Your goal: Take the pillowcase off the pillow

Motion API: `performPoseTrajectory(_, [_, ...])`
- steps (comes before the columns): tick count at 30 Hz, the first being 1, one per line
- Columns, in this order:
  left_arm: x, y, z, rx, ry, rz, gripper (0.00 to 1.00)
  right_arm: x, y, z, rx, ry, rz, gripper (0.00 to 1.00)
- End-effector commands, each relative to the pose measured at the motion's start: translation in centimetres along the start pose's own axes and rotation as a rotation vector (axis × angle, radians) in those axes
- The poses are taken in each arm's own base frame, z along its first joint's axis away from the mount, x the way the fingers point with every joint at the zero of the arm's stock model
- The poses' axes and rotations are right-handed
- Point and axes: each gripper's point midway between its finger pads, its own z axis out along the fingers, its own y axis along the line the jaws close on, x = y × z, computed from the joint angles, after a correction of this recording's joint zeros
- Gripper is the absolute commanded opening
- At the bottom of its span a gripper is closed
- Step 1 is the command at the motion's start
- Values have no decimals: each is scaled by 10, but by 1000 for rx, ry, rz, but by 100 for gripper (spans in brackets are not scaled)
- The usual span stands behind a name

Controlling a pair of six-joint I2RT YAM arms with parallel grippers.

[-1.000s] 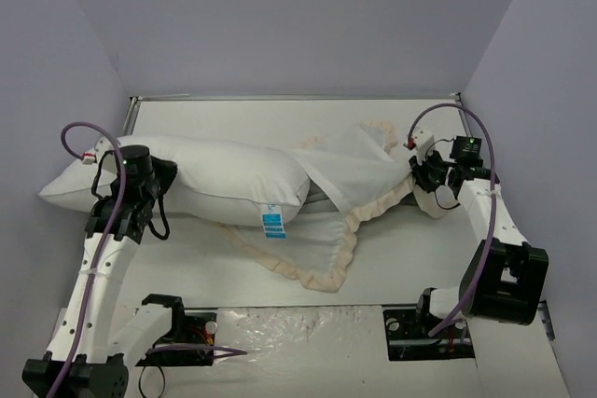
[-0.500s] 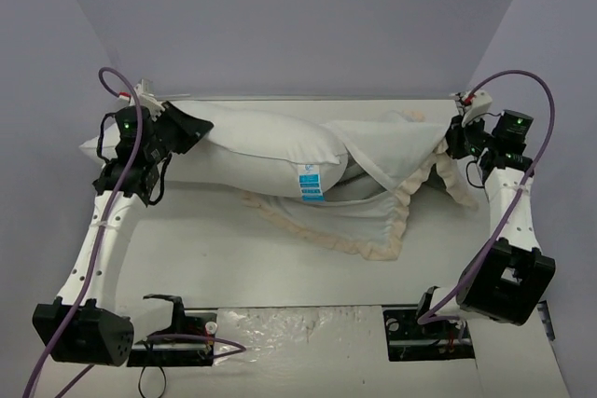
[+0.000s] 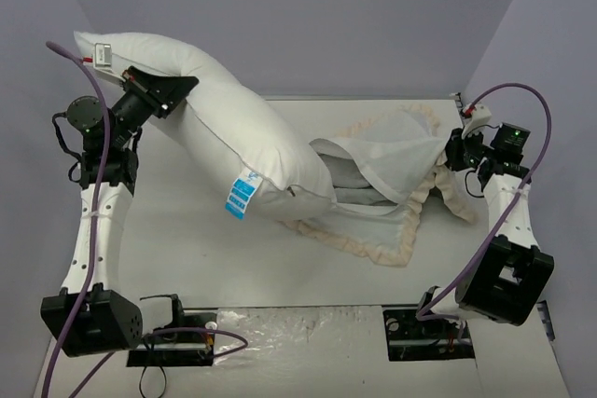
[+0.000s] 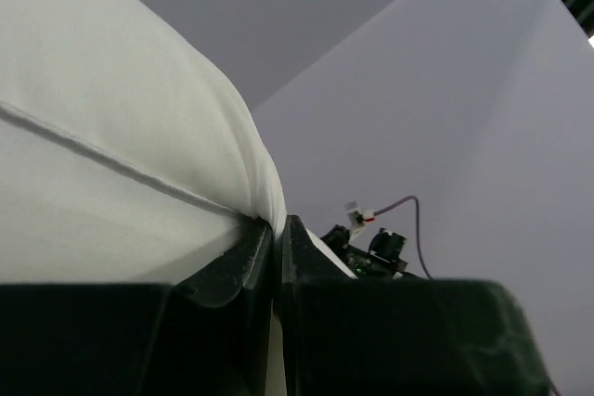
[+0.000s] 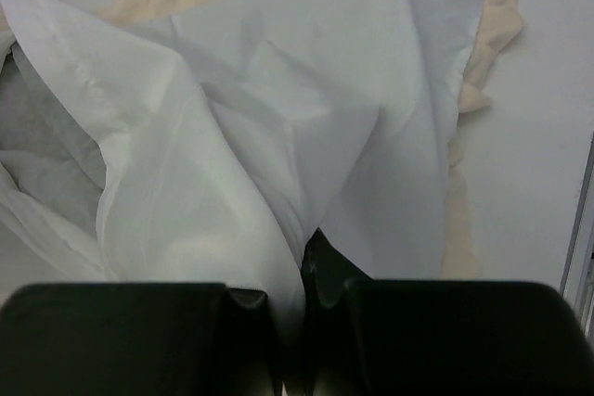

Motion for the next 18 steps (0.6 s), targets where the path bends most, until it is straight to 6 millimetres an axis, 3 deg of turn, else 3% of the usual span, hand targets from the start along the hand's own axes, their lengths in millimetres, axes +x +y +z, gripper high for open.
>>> performPoseTrajectory(1, [-9, -84, -10, 335, 10, 94, 2, 3, 0, -2, 3, -12, -48, 0])
performPoseTrajectory(3, [1, -76, -10, 359, 54, 42, 2, 11, 3, 0, -6, 0, -46, 0])
performPoseTrajectory(9, [50, 11, -6, 120, 183, -104, 2, 20, 5, 1, -16, 19, -59, 0])
performPoseTrajectory(11, [61, 37, -11, 15, 206, -46, 2, 23, 6, 2, -25, 29, -68, 0])
performPoseTrajectory(12, [77, 60, -18, -103, 257, -124, 2, 25, 7, 2, -27, 33, -69, 0])
performPoseTrajectory(14, [93, 87, -31, -248, 306, -123, 2, 26, 9, 3, -37, 39, -77, 0])
performPoseTrajectory(18, [112, 122, -53, -447, 367, -140, 2, 31, 13, 6, -55, 60, -102, 0])
